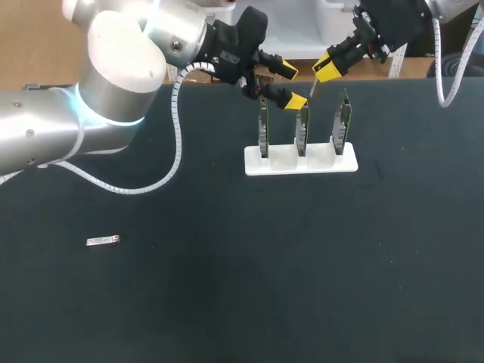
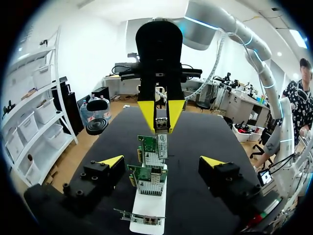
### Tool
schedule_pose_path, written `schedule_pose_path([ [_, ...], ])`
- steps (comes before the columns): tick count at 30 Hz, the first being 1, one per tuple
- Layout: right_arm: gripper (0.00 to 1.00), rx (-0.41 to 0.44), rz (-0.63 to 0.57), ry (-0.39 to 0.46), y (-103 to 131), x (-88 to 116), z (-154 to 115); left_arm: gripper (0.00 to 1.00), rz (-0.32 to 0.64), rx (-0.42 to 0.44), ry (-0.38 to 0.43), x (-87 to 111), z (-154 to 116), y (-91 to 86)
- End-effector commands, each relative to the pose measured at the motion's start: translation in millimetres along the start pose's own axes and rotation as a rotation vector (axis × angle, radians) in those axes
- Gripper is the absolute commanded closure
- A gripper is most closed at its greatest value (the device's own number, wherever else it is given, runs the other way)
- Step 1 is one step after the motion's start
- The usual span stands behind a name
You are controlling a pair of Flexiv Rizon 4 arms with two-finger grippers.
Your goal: Pick up the optical module with the left hand, and insert it into the network port with the right hand.
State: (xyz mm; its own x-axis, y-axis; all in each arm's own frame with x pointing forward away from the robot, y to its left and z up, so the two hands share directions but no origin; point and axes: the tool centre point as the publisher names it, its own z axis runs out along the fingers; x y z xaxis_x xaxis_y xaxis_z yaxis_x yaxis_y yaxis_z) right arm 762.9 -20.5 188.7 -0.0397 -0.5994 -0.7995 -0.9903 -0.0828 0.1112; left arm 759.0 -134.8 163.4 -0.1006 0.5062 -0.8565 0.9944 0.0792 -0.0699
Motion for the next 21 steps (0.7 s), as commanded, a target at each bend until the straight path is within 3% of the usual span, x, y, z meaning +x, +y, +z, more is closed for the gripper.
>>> schedule_pose_path([
  [1,1.0,-0.01,-0.003,0.011,-3.1,-2.3,0.1,0.0,0.002,-0.008,-0.006,2.2,-0.9,-3.7],
  [21,1.0,-0.015,-0.006,0.066,0.5,-3.5,2.2,0.0,0.002,-0.008,-0.006,2.2,-0.9,-3.7],
])
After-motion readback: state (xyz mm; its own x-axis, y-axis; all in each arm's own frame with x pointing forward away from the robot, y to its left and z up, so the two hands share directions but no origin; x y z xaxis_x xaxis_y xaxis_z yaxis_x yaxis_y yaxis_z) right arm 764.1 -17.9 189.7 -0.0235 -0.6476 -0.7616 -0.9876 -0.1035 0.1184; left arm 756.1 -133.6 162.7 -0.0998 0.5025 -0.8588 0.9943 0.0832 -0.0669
